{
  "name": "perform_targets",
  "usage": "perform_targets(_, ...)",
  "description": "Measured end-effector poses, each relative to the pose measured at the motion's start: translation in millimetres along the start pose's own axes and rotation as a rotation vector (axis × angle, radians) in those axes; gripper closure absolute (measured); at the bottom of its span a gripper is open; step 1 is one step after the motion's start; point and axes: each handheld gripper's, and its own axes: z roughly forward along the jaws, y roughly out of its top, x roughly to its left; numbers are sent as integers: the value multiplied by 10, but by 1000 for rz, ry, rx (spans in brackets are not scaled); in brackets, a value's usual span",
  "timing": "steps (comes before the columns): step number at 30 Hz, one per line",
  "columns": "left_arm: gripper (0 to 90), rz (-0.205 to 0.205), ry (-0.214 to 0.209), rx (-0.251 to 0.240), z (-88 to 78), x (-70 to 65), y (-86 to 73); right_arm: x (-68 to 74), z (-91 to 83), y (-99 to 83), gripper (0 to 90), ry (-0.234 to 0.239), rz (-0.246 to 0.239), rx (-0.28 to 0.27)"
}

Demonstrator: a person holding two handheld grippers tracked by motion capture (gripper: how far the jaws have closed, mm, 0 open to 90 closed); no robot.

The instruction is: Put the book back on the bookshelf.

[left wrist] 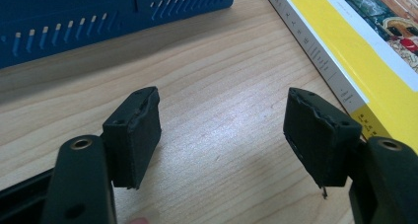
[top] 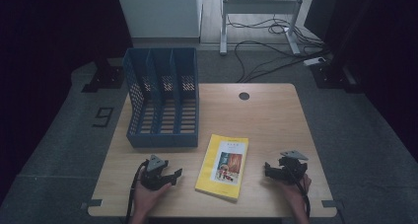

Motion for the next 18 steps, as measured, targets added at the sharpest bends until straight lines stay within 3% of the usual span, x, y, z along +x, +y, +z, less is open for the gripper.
perform_targets(12, 305, 2, -16, -1, 18, -3, 34, 0, 4, 4, 2, 4, -2, 0)
perform_targets(18, 305, -6, -46, -12, 76, -14, 96, 17, -2, -2, 17, -4, 2, -5)
